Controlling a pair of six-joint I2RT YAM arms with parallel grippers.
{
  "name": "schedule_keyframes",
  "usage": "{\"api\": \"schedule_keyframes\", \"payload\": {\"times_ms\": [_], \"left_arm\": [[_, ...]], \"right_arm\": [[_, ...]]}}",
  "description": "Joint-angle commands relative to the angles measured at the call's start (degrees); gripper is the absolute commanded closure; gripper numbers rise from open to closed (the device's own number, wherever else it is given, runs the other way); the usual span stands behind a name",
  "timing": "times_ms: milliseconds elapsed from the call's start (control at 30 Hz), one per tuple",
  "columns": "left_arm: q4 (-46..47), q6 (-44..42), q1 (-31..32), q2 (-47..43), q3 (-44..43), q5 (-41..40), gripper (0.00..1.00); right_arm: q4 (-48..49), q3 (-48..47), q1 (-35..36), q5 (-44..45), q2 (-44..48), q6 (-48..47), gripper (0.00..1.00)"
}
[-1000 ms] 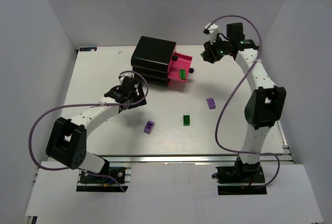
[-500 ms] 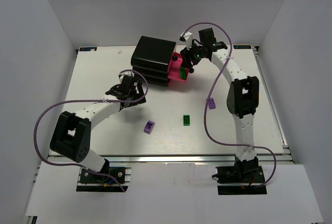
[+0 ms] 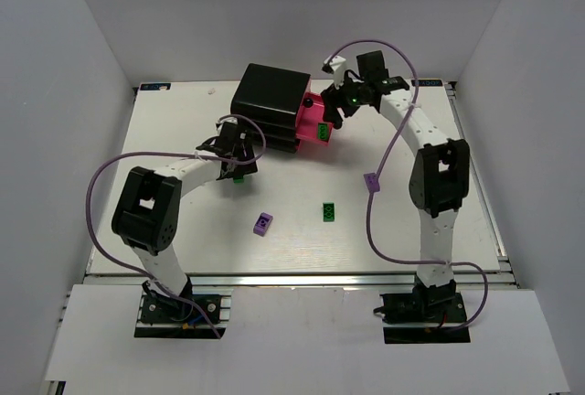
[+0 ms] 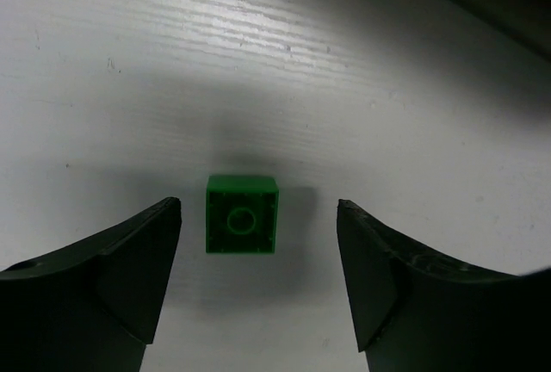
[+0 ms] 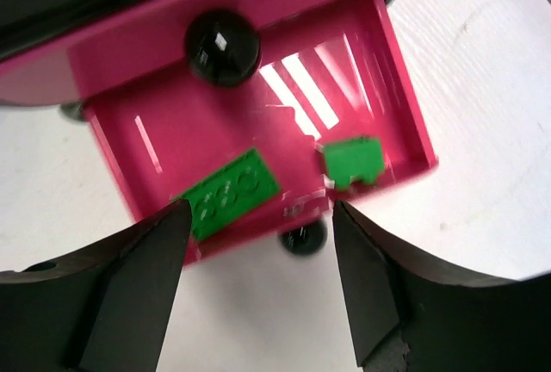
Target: Sort the legos into containers by color
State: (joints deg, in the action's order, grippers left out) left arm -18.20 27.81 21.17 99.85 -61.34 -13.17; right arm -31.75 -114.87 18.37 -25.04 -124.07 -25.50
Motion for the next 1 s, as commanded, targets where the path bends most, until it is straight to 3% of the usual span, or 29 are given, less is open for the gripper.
{"api": "schedule_keyframes", "payload": {"times_ms": [0, 367, 567, 600, 667, 700, 733, 767, 867, 967], "left_arm": [[0.5, -2.0, -0.5, 1.4, -2.9, 0.2, 0.2], [0.5, -1.9, -1.0, 2.0, -1.9, 1.9, 0.7], [0.7, -5.0, 0.7, -4.2, -4.4, 7.8, 0.86], [1.3, -5.6, 0.7, -5.2, -4.7, 10.2, 0.87], [2.8, -6.1, 1.5, -8.9, -4.5, 15.9, 0.88], [3.7, -6.2, 2.4, -10.1, -4.4, 20.0, 0.88], [5.0, -6.3, 2.9, -10.9, -4.7, 22.0, 0.89], [5.1, -6.3, 2.9, -11.6, -5.2, 23.4, 0.9], [4.4, -6.9, 6.1, -10.8, -11.7, 28.3, 0.92], [3.1, -7.7, 7.7, -7.8, -17.7, 28.0, 0.92]], "right_arm": [[3.8, 4.3, -1.9, -0.2, 9.6, 2.5, 0.28], [5.0, 14.7, -6.9, -0.1, 17.9, 5.6, 0.3], [4.6, 19.1, -8.3, 5.0, 20.5, 5.2, 0.34], [4.8, 19.9, -8.6, 5.9, 21.0, 5.6, 0.38], [5.8, 23.3, -9.6, 8.1, 22.6, 5.9, 0.57], [6.3, 24.8, -9.8, 8.5, 24.2, 5.7, 0.8], [6.8, 27.7, -10.1, 8.9, 24.9, 5.7, 0.93], [7.2, 29.2, -10.4, 9.3, 25.9, 5.1, 1.0], [9.7, 34.5, -10.9, 9.5, 29.5, 4.1, 1.0], [10.4, 37.5, -11.2, 9.0, 30.7, 4.2, 1.0]]}}
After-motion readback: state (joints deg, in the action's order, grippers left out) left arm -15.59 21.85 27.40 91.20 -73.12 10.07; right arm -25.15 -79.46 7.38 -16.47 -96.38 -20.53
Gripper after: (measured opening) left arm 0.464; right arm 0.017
